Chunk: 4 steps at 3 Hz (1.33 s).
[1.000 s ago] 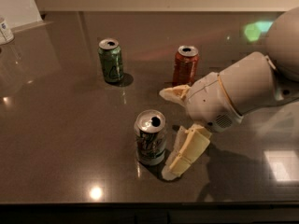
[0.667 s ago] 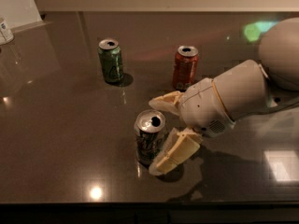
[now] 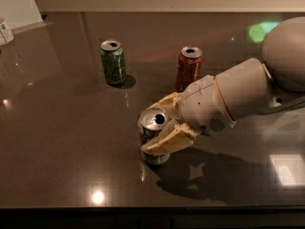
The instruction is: Move 7up can near coke can
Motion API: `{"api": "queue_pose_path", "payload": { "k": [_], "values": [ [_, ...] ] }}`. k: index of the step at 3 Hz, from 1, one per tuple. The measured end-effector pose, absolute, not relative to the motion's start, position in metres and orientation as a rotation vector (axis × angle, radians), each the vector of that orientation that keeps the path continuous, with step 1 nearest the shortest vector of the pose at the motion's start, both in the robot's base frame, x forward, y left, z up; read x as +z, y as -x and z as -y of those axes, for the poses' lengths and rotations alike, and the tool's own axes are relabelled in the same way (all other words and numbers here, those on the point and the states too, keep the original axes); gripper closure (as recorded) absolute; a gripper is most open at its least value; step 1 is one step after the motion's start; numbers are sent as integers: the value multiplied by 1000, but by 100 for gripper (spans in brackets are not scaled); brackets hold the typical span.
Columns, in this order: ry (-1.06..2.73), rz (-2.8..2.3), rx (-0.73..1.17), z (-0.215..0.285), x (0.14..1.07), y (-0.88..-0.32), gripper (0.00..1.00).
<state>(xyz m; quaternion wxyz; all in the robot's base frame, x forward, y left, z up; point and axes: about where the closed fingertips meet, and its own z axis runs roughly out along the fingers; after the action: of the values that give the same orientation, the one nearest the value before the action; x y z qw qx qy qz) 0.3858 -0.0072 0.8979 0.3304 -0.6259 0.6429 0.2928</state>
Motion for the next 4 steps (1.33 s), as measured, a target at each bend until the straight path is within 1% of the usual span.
{"api": "queue_pose_path", "payload": {
  "k": [1,2,4],
  "values": [
    [1563,-1738,693,30,915,-404,88],
    [1451,-1788,630,60,929,-430,100],
    [1263,-1825,593,95,940,-494,100]
  ]
}}
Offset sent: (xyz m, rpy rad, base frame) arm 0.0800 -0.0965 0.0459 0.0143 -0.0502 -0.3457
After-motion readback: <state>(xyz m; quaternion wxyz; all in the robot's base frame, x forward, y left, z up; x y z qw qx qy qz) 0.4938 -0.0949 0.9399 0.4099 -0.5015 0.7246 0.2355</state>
